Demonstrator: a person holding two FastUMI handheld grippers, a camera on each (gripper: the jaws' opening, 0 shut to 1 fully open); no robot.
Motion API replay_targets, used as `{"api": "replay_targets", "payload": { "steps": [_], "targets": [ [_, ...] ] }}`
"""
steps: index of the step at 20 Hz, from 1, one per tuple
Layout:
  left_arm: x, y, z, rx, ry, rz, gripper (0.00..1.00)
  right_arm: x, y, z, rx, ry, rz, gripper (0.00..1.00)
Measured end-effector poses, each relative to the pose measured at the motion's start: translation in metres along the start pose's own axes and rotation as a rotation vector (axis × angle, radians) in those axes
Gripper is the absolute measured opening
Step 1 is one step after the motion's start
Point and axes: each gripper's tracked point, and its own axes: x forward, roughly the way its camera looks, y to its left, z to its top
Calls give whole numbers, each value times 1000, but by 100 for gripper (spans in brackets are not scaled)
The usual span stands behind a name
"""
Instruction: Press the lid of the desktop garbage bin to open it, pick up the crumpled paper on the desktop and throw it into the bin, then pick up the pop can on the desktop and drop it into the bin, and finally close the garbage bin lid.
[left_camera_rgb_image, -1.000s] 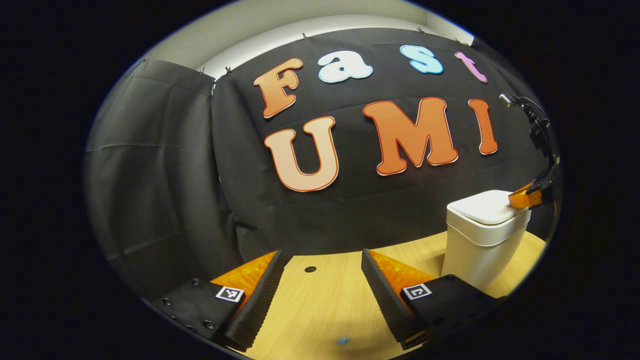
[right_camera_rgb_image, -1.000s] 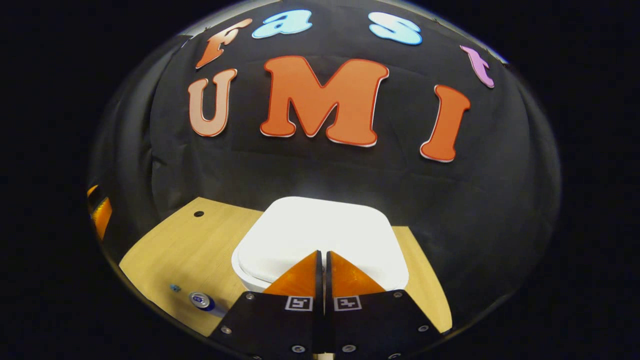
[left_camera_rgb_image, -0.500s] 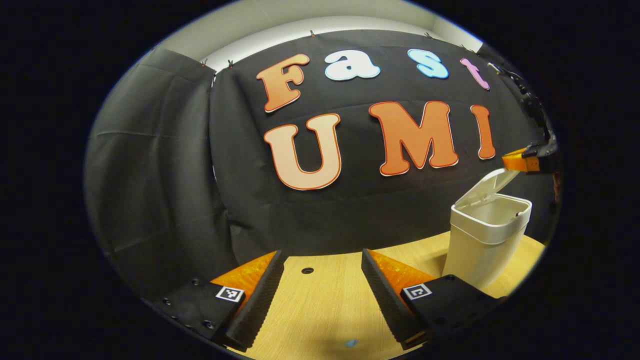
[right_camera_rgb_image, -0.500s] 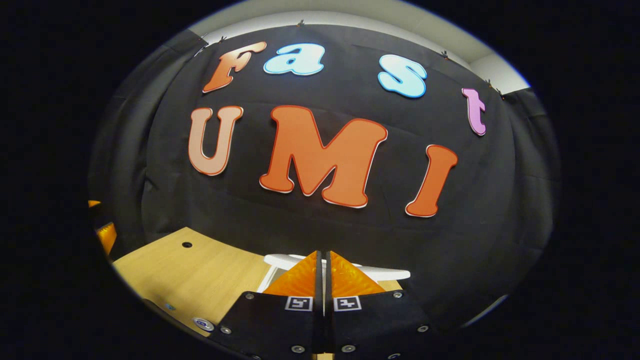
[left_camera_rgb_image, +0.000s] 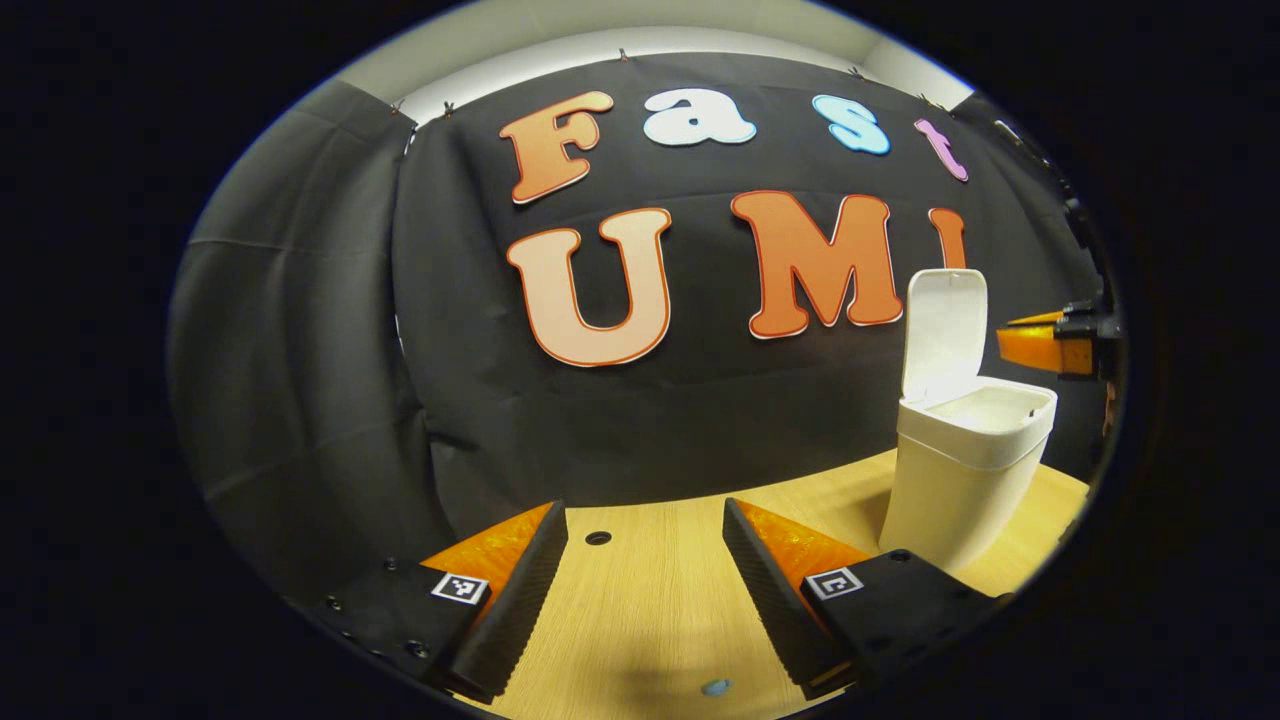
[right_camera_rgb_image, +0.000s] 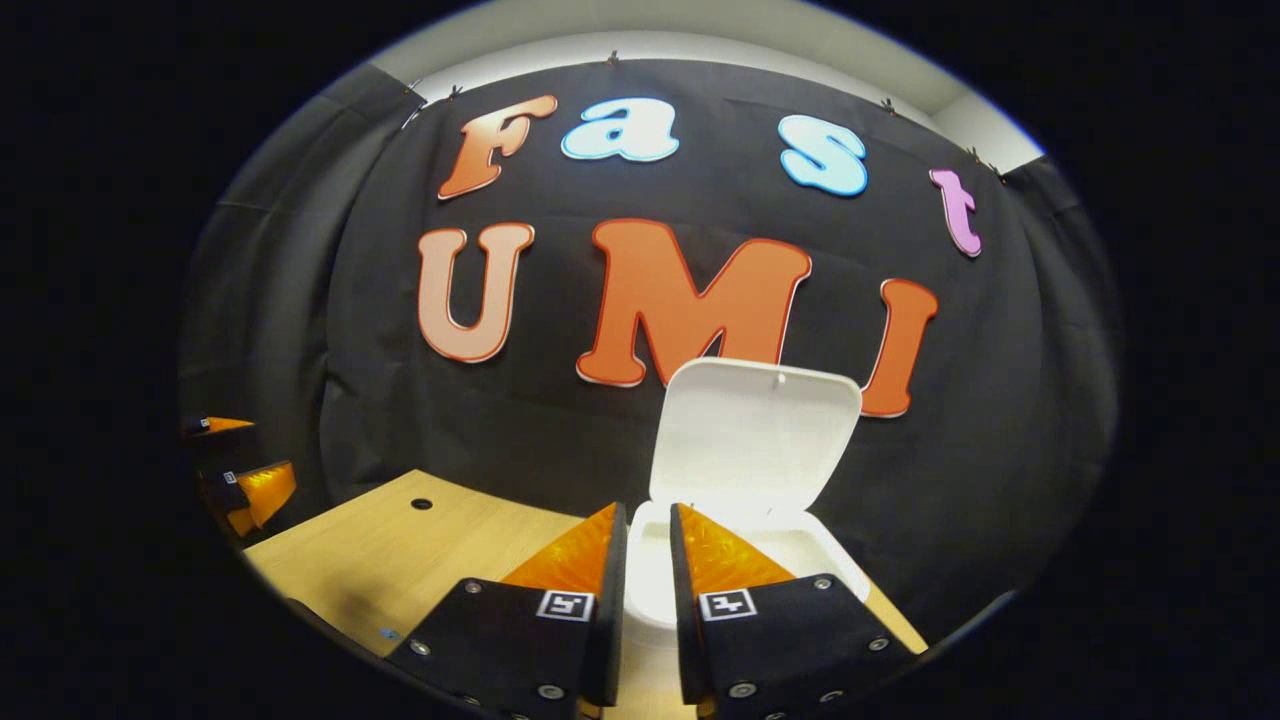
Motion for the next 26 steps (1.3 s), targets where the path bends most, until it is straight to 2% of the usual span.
{"api": "replay_targets", "payload": {
  "steps": [2,4,5,8,9,15,19,26],
  "targets": [
    [3,1,-8,3,21,-12,95,-3,20,-19,17,47,31,35],
    [7,-3,-19,-4,50,-36,99,-7,39,-37,28,94,78,41],
    [6,-5,-27,-8,66,-47,99,-9,47,-46,31,116,105,53],
    [5,-9,-38,-23,100,-60,99,-16,69,-74,30,181,178,66],
    [5,-12,-43,-28,113,-67,99,-17,74,-84,22,201,192,74],
    [3,-34,-90,-41,272,-151,100,-27,102,-147,-56,335,274,88],
    [-2,-43,-114,-37,346,-181,100,-31,117,-171,-66,402,325,97],
    [-10,-58,-174,-40,533,-233,100,-36,131,-204,-89,491,367,98]
  ]
}}
